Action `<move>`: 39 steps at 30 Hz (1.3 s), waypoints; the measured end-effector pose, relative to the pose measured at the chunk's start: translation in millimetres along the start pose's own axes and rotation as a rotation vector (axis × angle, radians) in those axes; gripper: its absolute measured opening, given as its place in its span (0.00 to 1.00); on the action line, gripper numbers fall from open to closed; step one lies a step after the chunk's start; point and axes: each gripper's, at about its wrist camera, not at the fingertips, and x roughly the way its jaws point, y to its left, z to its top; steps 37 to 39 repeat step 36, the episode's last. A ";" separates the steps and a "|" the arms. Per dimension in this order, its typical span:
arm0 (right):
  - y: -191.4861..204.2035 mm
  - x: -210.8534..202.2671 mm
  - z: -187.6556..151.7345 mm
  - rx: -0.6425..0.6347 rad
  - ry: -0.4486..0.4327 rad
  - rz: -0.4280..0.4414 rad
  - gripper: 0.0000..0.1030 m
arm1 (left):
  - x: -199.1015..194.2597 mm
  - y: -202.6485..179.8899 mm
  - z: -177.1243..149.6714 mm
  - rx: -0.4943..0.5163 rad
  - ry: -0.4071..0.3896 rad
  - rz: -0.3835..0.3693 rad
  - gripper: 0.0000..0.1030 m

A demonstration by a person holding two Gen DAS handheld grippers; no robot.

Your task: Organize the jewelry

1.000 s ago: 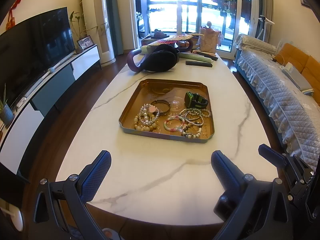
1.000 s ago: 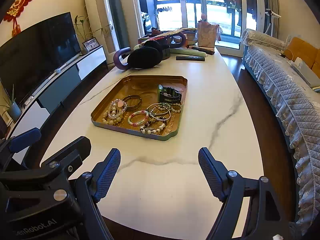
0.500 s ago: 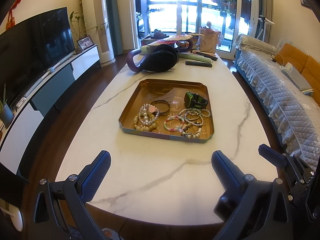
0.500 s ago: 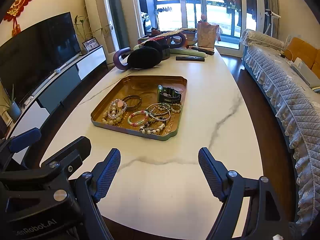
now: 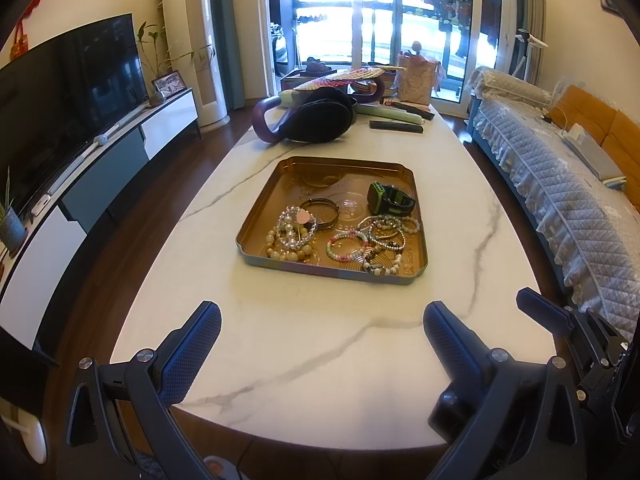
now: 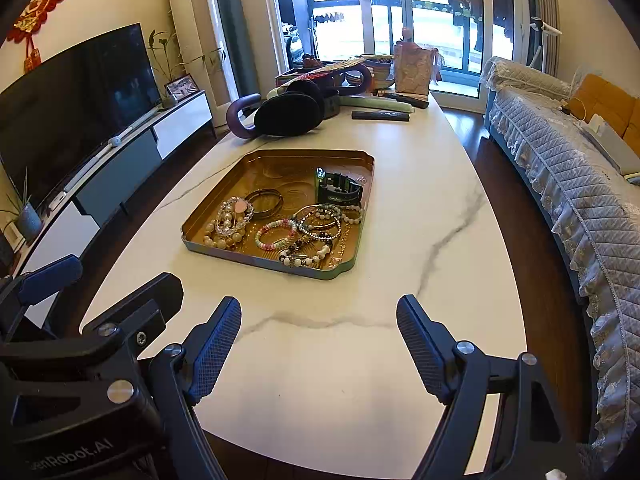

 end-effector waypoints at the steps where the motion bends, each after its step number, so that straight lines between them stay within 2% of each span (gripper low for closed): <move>1: 0.3 0.5 1.2 0.000 0.000 0.000 0.76 | 0.2 0.0 -0.1 0.000 0.001 0.001 0.98; 39: 1.3 4.6 -9.8 -0.001 0.020 -0.004 0.76 | 1.0 -3.1 -8.3 0.008 0.028 0.001 1.00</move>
